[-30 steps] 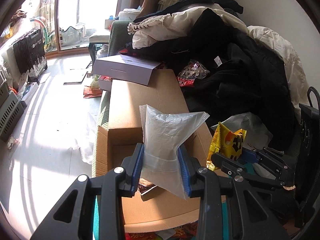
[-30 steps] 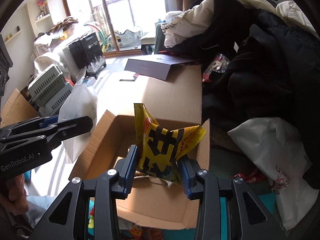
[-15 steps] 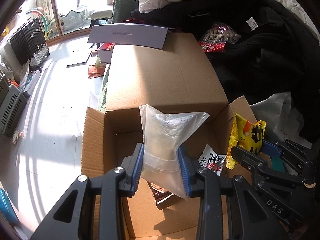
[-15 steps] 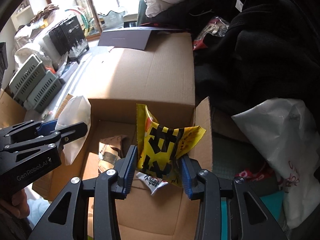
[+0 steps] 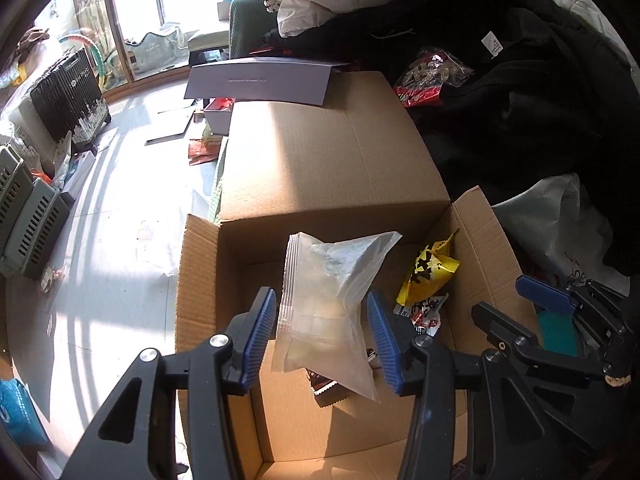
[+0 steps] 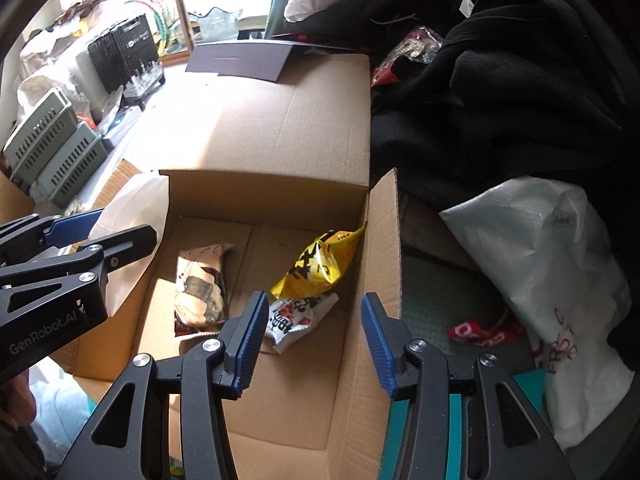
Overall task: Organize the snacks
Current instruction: 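Open both tools to drop the bags into the box, then move both tools back toward the remaining snacks on the mat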
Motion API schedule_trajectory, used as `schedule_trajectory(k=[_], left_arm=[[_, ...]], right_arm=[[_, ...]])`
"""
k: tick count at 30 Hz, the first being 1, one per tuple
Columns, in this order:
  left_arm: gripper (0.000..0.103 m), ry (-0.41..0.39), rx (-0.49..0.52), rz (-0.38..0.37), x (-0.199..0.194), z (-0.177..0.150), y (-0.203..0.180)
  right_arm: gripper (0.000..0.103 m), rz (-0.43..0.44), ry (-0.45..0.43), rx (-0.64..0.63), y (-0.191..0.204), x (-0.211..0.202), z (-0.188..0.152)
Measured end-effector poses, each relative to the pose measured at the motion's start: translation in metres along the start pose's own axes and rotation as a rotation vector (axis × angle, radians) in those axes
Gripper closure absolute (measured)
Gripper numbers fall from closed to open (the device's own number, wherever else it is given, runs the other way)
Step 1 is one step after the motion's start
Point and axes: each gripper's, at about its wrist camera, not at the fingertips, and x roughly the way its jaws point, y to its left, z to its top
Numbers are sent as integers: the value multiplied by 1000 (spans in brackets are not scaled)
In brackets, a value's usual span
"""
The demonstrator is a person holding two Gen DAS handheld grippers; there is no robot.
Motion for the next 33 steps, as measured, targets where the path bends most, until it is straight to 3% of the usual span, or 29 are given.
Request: schedule_trajectory(k=[18, 33], left_arm=[[56, -201, 47, 34, -131, 10, -18], [56, -270, 26, 57, -205, -43, -6]], right_arm=[[47, -11, -211, -9, 4, -121, 3], [41, -15, -351, -49, 33, -203, -37]])
